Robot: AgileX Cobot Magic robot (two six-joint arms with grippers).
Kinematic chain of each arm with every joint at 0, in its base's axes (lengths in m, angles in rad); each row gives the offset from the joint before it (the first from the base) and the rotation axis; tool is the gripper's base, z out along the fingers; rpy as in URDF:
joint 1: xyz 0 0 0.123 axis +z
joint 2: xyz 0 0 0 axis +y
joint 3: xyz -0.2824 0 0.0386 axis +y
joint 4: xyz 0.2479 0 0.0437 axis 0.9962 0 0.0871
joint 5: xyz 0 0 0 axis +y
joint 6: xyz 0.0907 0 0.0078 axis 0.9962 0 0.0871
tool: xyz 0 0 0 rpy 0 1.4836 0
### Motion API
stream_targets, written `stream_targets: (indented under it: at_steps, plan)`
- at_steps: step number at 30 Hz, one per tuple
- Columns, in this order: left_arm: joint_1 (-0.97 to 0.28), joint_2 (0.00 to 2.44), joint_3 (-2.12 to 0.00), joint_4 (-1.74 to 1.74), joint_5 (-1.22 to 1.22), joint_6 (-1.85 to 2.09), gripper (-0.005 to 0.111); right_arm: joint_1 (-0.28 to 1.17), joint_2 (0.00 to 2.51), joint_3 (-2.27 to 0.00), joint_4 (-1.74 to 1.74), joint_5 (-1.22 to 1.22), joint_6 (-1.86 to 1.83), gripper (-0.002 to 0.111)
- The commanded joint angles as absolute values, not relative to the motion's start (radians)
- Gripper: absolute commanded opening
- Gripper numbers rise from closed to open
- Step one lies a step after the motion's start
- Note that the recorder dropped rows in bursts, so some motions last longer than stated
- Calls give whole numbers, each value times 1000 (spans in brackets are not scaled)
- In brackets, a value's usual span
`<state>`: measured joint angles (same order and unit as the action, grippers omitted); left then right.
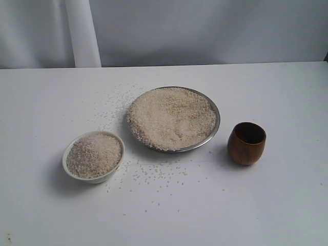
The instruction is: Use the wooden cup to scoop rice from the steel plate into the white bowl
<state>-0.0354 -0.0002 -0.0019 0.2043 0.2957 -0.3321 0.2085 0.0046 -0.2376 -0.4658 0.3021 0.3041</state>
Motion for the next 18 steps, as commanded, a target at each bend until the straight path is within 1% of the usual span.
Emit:
stream_targets:
  at_steps: [1,10,18]
  plan:
    - [-41,0,0,199,287,-336,0,194,0,-229,-472,319,280,0]
    - [-41,0,0,199,287,-336,0,57,0,-229,-387,274,280,0]
    - [-41,0,0,199,287,-336,0,-36,0,-175,-461,273,239,0]
